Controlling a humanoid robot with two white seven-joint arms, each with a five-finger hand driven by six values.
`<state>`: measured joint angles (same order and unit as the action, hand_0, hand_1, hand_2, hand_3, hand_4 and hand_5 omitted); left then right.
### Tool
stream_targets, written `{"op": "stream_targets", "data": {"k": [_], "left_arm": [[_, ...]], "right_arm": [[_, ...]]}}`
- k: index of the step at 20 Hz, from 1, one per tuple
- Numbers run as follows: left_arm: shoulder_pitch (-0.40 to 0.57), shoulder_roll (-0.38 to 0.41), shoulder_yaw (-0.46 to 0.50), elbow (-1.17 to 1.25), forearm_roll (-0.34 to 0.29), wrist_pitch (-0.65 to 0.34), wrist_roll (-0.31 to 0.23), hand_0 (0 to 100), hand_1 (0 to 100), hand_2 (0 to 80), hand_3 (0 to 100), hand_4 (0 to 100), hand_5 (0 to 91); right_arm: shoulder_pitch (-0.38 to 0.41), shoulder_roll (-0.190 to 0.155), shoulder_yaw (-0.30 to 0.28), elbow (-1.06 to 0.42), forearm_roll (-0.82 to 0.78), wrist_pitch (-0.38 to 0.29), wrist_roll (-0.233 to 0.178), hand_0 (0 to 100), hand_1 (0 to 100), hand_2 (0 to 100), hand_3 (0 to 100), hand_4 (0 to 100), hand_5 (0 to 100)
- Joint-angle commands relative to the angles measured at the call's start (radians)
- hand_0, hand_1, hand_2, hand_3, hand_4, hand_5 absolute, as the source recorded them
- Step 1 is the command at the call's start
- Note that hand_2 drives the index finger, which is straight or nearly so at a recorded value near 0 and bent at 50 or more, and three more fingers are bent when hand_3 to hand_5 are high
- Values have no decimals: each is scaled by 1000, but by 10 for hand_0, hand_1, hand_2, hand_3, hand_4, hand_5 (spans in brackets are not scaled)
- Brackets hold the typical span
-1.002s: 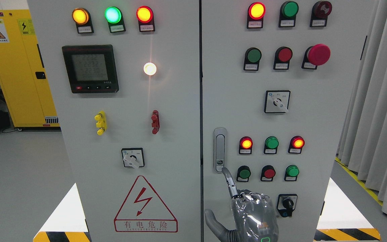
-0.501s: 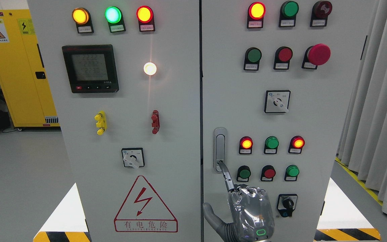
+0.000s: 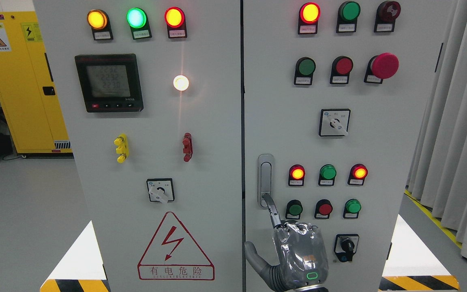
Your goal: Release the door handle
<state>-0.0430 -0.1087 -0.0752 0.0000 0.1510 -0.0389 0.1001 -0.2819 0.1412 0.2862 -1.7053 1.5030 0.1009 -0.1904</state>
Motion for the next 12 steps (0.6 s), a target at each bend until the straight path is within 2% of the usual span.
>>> {"op": "stream_targets", "data": {"k": [1,12], "left_arm": [[0,0,0,-12,1,1,0,120,556,0,0,0,0],[0,0,0,-12,-1,1,0,120,556,0,0,0,0]], "right_arm": [[-5,1,1,24,0,6,3,313,341,0,970,986,1000],[-13,1,-4,29,0,6,5,317,341,0,971,988,1000]]}}
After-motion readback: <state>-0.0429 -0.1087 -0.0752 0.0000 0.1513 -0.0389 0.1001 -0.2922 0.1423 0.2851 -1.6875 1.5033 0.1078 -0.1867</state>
